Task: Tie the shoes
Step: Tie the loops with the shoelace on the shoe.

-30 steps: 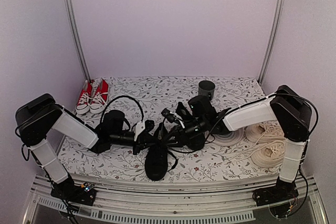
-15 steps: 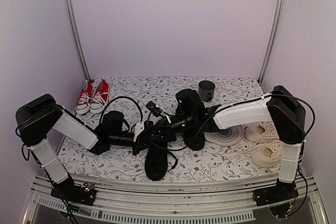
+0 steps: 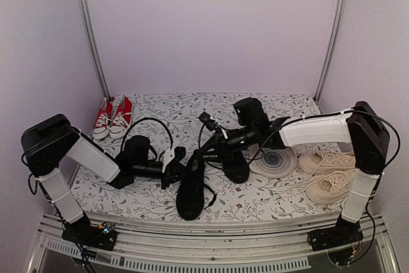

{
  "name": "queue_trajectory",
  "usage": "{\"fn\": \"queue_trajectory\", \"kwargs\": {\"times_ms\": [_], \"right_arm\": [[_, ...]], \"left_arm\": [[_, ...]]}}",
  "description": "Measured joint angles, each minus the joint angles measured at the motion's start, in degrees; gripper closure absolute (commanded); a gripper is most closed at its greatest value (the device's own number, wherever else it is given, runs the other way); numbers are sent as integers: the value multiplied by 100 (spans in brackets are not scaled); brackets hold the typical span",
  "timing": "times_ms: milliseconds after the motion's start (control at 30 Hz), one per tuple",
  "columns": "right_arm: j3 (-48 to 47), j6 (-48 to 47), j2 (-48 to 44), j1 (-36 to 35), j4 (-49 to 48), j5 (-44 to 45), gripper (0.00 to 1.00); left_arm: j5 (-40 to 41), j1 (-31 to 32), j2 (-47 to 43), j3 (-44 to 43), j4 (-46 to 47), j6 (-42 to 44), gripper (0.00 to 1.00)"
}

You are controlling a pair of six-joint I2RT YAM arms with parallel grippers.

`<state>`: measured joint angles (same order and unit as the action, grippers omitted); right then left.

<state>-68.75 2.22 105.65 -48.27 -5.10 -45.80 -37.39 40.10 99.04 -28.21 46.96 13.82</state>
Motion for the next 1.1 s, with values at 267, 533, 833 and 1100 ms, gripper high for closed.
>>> {"fn": "queue_trajectory", "kwargs": {"times_ms": [267, 533, 833, 1100], "right_arm": [[31, -33, 651, 201, -90, -122, 66], [-9, 55, 1016, 136, -319, -527, 65], [-177, 149, 1266, 31, -605, -796, 66], [-280, 181, 1401, 11, -651, -872, 92]], "left_arm": [[-46, -7, 0, 0, 33, 0, 96], [-59, -15, 0, 0, 31, 2, 93], [-74, -15, 0, 0, 28, 4, 93], [-125, -15, 0, 0, 20, 2, 93]]}}
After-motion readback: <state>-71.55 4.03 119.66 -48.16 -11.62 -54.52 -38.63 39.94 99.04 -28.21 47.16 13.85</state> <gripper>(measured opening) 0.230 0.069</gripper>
